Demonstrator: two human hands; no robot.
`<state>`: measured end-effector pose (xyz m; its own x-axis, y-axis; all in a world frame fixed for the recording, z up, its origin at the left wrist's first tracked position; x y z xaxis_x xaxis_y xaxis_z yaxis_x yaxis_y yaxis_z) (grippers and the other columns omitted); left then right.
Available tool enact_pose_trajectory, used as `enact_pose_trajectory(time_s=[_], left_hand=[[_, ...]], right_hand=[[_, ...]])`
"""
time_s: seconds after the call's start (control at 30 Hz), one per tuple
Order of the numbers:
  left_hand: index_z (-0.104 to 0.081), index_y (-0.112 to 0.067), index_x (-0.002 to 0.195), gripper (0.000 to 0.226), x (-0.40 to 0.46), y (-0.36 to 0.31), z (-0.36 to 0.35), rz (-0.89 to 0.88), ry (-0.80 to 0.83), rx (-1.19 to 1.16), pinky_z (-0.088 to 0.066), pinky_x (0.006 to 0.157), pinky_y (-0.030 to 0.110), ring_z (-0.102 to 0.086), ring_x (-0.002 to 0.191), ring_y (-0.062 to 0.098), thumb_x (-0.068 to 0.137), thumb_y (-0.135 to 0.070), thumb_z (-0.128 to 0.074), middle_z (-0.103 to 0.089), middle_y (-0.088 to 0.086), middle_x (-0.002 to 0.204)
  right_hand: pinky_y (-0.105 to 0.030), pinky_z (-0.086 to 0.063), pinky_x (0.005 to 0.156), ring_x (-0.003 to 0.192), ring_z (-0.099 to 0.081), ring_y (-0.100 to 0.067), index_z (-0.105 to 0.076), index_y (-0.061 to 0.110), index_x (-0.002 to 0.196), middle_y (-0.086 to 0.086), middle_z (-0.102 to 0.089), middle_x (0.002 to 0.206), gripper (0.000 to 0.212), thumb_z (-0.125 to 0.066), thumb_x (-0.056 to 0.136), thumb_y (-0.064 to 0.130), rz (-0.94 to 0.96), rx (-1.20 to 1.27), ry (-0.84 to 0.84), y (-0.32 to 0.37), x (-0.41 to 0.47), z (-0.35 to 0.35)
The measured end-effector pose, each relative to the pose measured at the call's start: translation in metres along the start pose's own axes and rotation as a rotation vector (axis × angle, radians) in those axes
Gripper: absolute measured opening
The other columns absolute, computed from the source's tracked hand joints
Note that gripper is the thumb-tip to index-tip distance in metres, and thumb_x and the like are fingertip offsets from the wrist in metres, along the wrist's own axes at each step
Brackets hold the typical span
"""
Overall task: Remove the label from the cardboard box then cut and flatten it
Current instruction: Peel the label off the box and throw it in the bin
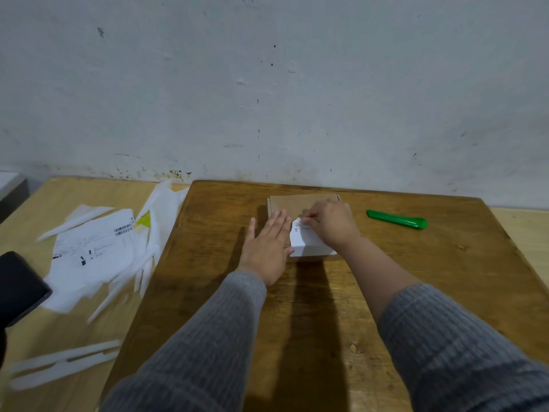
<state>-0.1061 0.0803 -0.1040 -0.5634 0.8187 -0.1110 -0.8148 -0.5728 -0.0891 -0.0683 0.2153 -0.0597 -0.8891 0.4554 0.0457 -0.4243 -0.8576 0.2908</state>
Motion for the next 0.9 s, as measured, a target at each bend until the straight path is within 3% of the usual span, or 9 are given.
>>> enact_pose_trajectory(time_s=[0.1,0.23,0.3,0.4,0.43,0.5,0.6,0.7,0.9], left_hand=[[0.005,-0.022,0.155,0.065,0.002,0.003,0.000,0.012,0.025,-0.005,0.008,0.117,0.055,0.016,0.146,0.007,0.102,-0.051,-0.018,0.015,-0.008,0.161],[0.004,-0.022,0.155,0.062,0.000,0.000,0.003,0.036,0.042,-0.024,0.003,0.118,0.056,0.015,0.147,0.009,0.103,-0.047,-0.018,0.015,-0.007,0.161],[0.006,-0.022,0.155,0.062,-0.001,-0.003,0.003,0.039,0.048,-0.020,0.003,0.118,0.057,0.015,0.147,0.009,0.103,-0.047,-0.018,0.016,-0.006,0.161],[0.007,-0.022,0.154,0.063,0.000,-0.003,0.003,0.051,0.053,-0.006,0.005,0.117,0.057,0.017,0.147,0.010,0.103,-0.047,-0.018,0.017,-0.006,0.161],[0.007,-0.022,0.154,0.063,0.000,-0.003,0.003,0.053,0.055,-0.007,0.006,0.117,0.057,0.017,0.147,0.010,0.103,-0.047,-0.018,0.017,-0.006,0.161],[0.007,-0.021,0.154,0.063,0.001,-0.004,0.003,0.055,0.061,-0.012,0.006,0.117,0.057,0.017,0.147,0.010,0.103,-0.047,-0.019,0.017,-0.005,0.161],[0.007,-0.021,0.155,0.063,0.001,-0.003,0.002,0.062,0.062,-0.017,0.007,0.117,0.057,0.018,0.146,0.011,0.103,-0.047,-0.018,0.018,-0.005,0.161],[0.007,-0.021,0.154,0.063,0.001,-0.003,0.001,0.063,0.064,-0.020,0.007,0.116,0.057,0.018,0.146,0.010,0.103,-0.046,-0.019,0.018,-0.005,0.161],[0.007,-0.021,0.154,0.062,0.001,-0.002,0.001,0.072,0.049,-0.032,0.006,0.117,0.058,0.017,0.146,0.009,0.103,-0.046,-0.019,0.017,-0.007,0.161]], right_hand=[[-0.037,-0.046,0.091,0.097,-0.064,-0.018,-0.074,0.019,0.098,0.002,-0.072,0.105,0.024,-0.055,0.092,0.033,-0.084,0.141,0.049,-0.007,-0.002,-0.003],[-0.027,-0.038,0.071,0.077,-0.055,-0.018,-0.071,0.011,0.095,-0.006,-0.071,0.095,0.026,-0.054,0.094,0.030,-0.106,0.168,0.120,-0.007,-0.009,0.000],[-0.027,-0.039,0.069,0.077,-0.056,-0.018,-0.070,0.015,0.095,-0.004,-0.070,0.089,0.020,-0.055,0.093,0.028,-0.112,0.224,0.113,-0.008,-0.014,0.001],[-0.027,-0.038,0.063,0.061,-0.050,-0.011,-0.059,0.027,0.089,0.008,-0.057,0.062,0.004,-0.058,0.091,0.024,-0.145,0.331,0.029,-0.014,-0.019,0.004],[-0.029,-0.042,0.069,0.061,-0.051,-0.009,-0.058,0.029,0.088,0.011,-0.055,0.062,0.006,-0.058,0.091,0.024,-0.126,0.316,0.005,-0.012,-0.020,0.005],[-0.040,-0.046,0.088,0.081,-0.057,-0.012,-0.064,0.029,0.090,0.016,-0.057,0.072,0.006,-0.059,0.091,0.027,-0.084,0.265,-0.029,-0.007,-0.023,0.009],[-0.039,-0.038,0.097,0.114,-0.047,-0.020,-0.069,0.024,0.101,0.003,-0.067,0.102,0.021,-0.069,0.082,0.033,-0.040,0.183,-0.031,-0.002,-0.024,0.012],[-0.035,-0.036,0.093,0.112,-0.042,-0.021,-0.069,0.022,0.111,-0.004,-0.061,0.114,0.029,-0.068,0.083,0.030,0.006,0.068,-0.004,-0.005,-0.024,0.006],[-0.035,-0.028,0.093,0.112,-0.041,-0.019,-0.068,0.030,0.112,0.008,-0.063,0.115,0.029,-0.049,0.093,0.041,0.103,-0.184,-0.020,-0.004,-0.029,0.009]])
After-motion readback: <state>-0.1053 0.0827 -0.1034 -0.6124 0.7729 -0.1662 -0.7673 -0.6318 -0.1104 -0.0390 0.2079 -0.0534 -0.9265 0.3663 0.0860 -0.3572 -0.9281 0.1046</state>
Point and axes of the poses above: each hand's wrist, its own x-axis towards the middle knuckle, its own z-axis out of the back of the hand, y = z × x, the point moved 6 cm from there along x, towards the middle knuckle
